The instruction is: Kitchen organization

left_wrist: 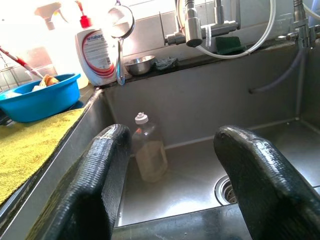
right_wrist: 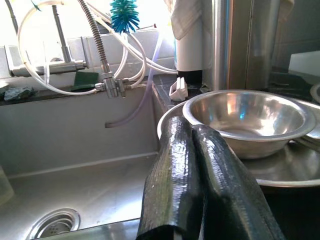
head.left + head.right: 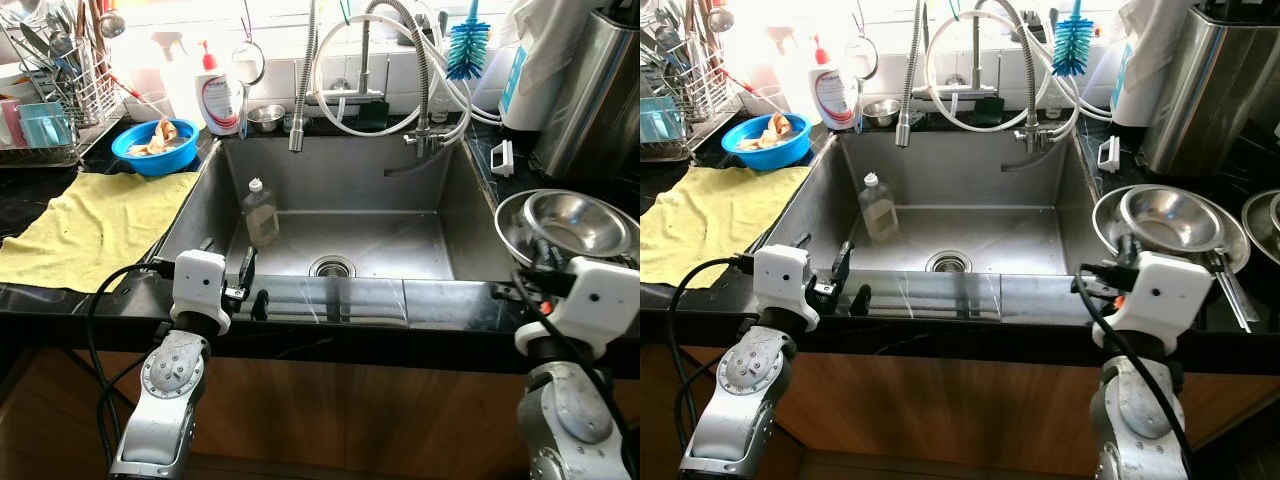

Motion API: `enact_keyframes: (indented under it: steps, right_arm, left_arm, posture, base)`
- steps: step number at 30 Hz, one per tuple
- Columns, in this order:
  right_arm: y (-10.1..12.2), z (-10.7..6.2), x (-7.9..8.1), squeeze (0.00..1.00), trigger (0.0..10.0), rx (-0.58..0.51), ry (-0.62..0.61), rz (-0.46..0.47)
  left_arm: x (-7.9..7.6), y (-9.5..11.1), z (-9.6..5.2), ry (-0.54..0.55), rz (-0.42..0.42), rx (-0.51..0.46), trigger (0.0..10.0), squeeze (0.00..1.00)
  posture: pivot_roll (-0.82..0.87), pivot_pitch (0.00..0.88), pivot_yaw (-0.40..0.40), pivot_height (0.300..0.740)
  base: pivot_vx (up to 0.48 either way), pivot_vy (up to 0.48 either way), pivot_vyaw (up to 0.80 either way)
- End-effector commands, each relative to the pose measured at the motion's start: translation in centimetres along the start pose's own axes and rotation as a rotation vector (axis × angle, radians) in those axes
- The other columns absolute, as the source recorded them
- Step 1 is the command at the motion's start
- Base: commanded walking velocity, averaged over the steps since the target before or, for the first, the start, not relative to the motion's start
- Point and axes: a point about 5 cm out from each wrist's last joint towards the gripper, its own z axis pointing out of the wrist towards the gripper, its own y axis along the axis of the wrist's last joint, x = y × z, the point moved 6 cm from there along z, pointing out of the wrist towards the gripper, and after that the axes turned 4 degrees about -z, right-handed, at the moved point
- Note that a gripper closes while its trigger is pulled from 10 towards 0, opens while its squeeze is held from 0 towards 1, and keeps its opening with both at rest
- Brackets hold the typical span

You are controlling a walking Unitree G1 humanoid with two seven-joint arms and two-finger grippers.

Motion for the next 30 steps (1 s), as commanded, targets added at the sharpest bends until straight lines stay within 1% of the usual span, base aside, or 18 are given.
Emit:
enact_keyframes:
  steps: [1,4,5,6,8,9,13,16,17,18,19,23,25,27,30]
  right_arm:
    - [-0.7,-0.1,0.1,0.0,10.0,0.033,0.007,-0.004]
    - [-1.5,-0.2,-0.3,0.0,10.0,0.07,0.013,-0.077]
    - [-1.6,-0.2,-0.2,0.0,10.0,0.071,0.028,-0.114]
    - [-1.6,-0.2,0.0,0.0,10.0,0.067,0.05,-0.17]
    - [-1.8,-0.2,0.3,0.0,10.0,0.073,0.086,-0.242]
    - [-1.8,-0.2,0.3,0.0,10.0,0.073,0.086,-0.242]
    - [-3.0,-0.8,1.0,0.0,10.0,0.132,0.186,-0.343]
    - [-3.2,-1.1,0.8,0.0,10.0,0.15,0.206,-0.383]
    - [-3.2,-1.1,0.8,0.0,10.0,0.15,0.206,-0.383]
    - [-3.2,-1.2,0.4,0.0,10.0,0.159,0.2,-0.411]
    - [-3.2,-1.2,0.3,0.0,10.0,0.162,0.196,-0.421]
    - [-2.9,-1.2,0.1,0.0,10.0,0.162,0.196,-0.425]
    - [-2.4,-1.1,0.1,0.0,10.0,0.148,0.209,-0.43]
    - [-1.2,-0.9,0.3,0.0,10.0,0.104,0.232,-0.431]
    - [-0.2,-0.6,0.3,0.0,10.0,0.069,0.243,-0.447]
  left_arm:
    - [0.3,0.0,-0.1,0.001,0.017,0.002,10.0,0.0]
    - [0.2,0.0,-0.1,-0.002,0.014,0.003,10.0,0.0]
    - [0.1,0.0,-0.1,-0.003,0.013,0.002,10.0,0.0]
    - [0.1,0.0,-0.1,-0.004,0.012,0.002,10.0,0.0]
    - [0.1,0.0,0.0,-0.005,0.011,0.003,10.0,0.0]
    - [0.1,0.0,0.0,-0.005,0.011,0.003,10.0,0.0]
    - [0.1,0.1,0.0,-0.004,0.01,0.0,10.0,0.0]
    - [0.1,0.1,0.0,-0.004,0.009,0.0,10.0,0.0]
    - [0.1,0.1,0.0,-0.004,0.009,0.0,10.0,0.0]
    - [0.1,0.1,0.0,-0.006,0.008,-0.001,10.0,0.0]
    - [0.1,0.1,0.0,-0.006,0.008,-0.002,10.0,0.0]
    - [0.1,0.2,0.1,-0.006,0.007,-0.003,10.0,0.0]
    - [0.1,0.2,0.1,-0.006,0.007,-0.006,10.0,0.0]
    - [0.1,0.4,0.3,-0.003,0.006,-0.012,10.0,0.0]
    - [0.2,0.5,0.4,0.0,0.005,-0.017,10.0,0.0]
  posture:
    - [-0.13,0.0,0.067,0.74]
    - [-0.13,0.0,0.067,0.74]
    - [-0.13,0.0,0.068,0.74]
    - [-0.13,0.0,0.068,0.74]
    - [-0.13,0.0,0.069,0.74]
    - [-0.13,0.0,0.069,0.74]
    - [-0.13,0.0,0.069,0.74]
    - [-0.14,0.0,0.071,0.74]
    - [-0.14,0.0,0.071,0.74]
    - [-0.14,0.0,0.071,0.74]
    - [-0.14,0.0,0.071,0.74]
    - [-0.14,0.0,0.073,0.74]
    - [-0.14,0.0,0.073,0.74]
    - [-0.14,0.0,0.072,0.74]
    - [-0.14,0.0,0.072,0.74]
  base:
    - [0.0,0.0,0.0]
    - [0.0,0.0,0.0]
    - [0.0,0.0,0.0]
    - [0.0,0.0,0.0]
    - [0.0,0.0,0.0]
    - [0.0,0.0,0.0]
    - [0.0,0.0,0.0]
    - [0.0,0.0,0.0]
    - [0.0,0.0,0.0]
    - [0.0,0.0,0.0]
    - [0.0,0.0,0.0]
    - [0.0,0.0,0.0]
    - [0.0,0.0,0.0]
    - [0.0,0.0,0.0]
    - [0.0,0.0,0.0]
